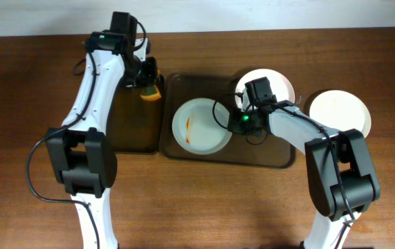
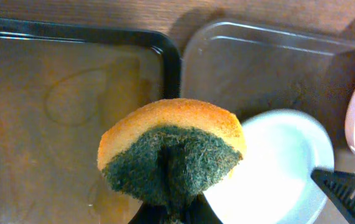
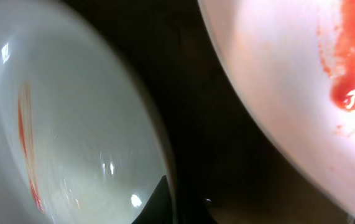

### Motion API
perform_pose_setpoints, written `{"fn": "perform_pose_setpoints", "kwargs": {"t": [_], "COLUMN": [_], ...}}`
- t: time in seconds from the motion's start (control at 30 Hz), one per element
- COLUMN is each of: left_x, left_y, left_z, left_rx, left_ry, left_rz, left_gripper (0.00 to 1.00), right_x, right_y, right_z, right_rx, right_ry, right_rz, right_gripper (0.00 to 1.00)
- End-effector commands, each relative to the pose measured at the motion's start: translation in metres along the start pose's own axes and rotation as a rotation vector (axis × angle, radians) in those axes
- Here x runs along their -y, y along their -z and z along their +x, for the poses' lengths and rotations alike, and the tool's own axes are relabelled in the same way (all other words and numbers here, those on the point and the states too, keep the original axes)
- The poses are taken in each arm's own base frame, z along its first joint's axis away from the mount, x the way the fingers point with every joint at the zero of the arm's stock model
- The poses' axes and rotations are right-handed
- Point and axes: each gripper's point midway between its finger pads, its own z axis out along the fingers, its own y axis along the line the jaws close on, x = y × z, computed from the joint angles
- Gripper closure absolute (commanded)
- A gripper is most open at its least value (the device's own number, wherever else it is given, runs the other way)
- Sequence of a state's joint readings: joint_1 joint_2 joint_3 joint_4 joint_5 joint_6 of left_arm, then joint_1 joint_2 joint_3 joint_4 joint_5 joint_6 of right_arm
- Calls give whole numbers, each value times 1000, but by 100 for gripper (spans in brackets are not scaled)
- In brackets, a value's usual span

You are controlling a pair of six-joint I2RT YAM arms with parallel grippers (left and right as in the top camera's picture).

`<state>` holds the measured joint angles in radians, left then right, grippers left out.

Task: Clean dirty plates on tray and stack at the side
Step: 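Scrub the second plate with the sponge in left gripper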

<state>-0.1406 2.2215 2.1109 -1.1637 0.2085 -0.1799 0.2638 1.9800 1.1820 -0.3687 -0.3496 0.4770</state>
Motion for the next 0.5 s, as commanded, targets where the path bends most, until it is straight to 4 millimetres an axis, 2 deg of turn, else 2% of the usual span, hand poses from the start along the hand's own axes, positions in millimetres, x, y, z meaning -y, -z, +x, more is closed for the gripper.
{"fn": "perform_pose_setpoints", "kwargs": {"t": [0.0, 0.1, 0.17, 0.3, 0.43, 0.47], "left_x": [14, 27, 37, 56, 78, 72], "left_y": [3, -1, -14, -57, -100, -107], "left_z": [8, 12, 19, 40, 71, 77], "left_rx": [-17, -25, -36, -49, -60, -65], "left_ry": [-34, -83, -179, -351, -413, -362], "left_rz": [9, 17, 24, 49, 56, 1], "left_gripper": [100, 100, 100, 100, 100, 100], "right_x": [3, 0, -3, -8, -9, -9], "right_y": [-9, -9, -9, -10, -11, -11], "right_z": [4, 1, 1, 3, 4, 4], "right_rx": [-17, -5, -5, -8, -10, -10], "right_ry": [-68, -62, -58, -40, -32, -30], "right_rz": [5, -8, -21, -24, -25, -25], "right_gripper": [96, 96, 96, 96, 96, 96]}}
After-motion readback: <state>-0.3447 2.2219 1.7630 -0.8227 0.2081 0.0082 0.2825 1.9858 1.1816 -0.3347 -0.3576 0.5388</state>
